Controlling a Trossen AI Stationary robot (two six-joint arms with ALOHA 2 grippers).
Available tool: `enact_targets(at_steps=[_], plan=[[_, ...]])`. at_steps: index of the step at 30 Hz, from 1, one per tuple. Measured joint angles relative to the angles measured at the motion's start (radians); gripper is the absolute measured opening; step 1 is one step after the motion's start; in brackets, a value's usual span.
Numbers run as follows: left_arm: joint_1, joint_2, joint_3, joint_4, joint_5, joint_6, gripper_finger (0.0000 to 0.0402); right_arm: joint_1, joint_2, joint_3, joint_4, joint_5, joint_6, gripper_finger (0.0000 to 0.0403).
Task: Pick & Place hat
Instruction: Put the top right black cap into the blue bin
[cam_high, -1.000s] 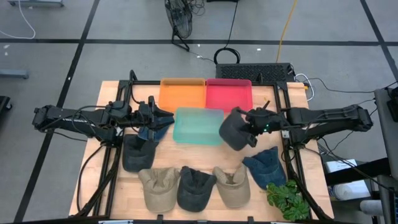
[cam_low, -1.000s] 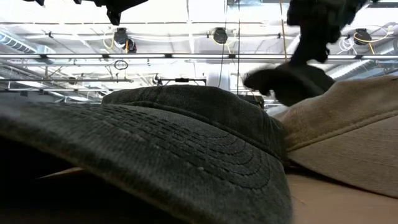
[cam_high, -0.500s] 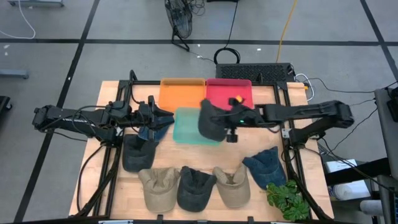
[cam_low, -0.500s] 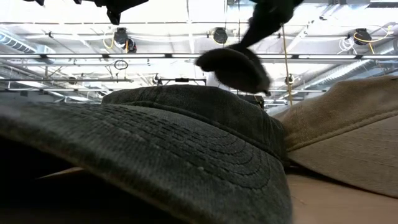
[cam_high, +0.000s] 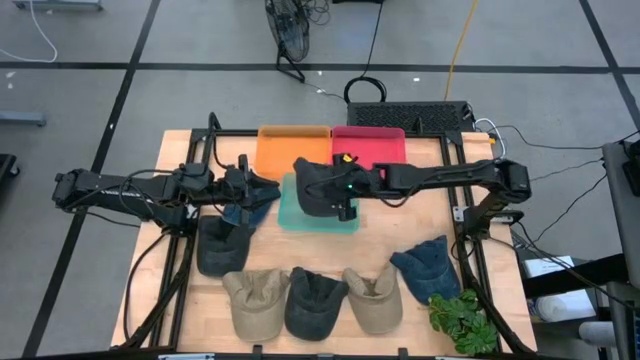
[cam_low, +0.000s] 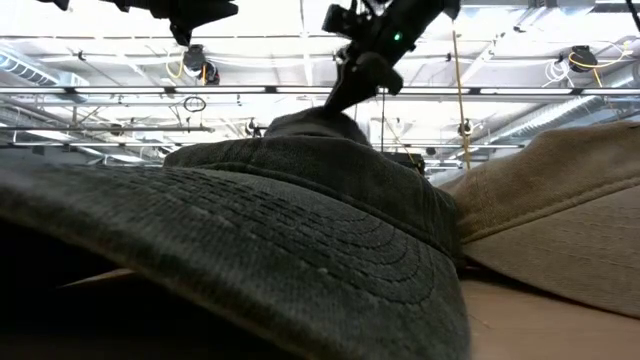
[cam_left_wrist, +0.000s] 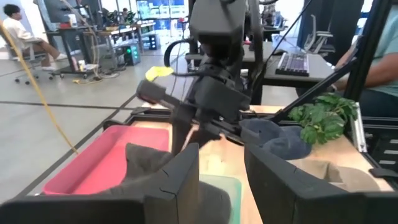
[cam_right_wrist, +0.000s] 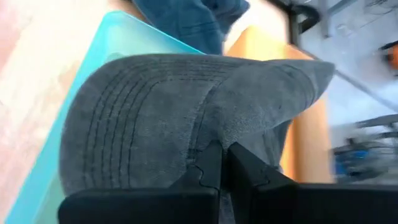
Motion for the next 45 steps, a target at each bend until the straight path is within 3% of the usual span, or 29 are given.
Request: enact_targets(at_steps=[9,20,25,38,45], plan=[[0.0,0.0,0.0,-0.011,-0.058,-0.002,0.0141,-0.012,0.09,0.001,0.028,-0.042,0.106,0.0],[0.0,0.0,0.0,-0.018,-0.064,-0.004,0.0141,-0.011,0.094,0.001,0.003,-0.045,0.211,0.0],[0.0,0.0,0.0,-0.019,-0.064,-0.006,0.0141,-0.01,0.093,-0.04,0.034,-0.099,0.244,0.0004],[0.0,0.0,0.0,-0.025,-0.073,-0.006,0.0141,-0.01,0.093,-0.086,0.114,-0.121,0.261,0.0098],[0.0,0.0,0.0,-0.043,-0.073,-0.006,0.0141,-0.01,0.075,-0.087,0.121,-0.118,0.227,0.012]])
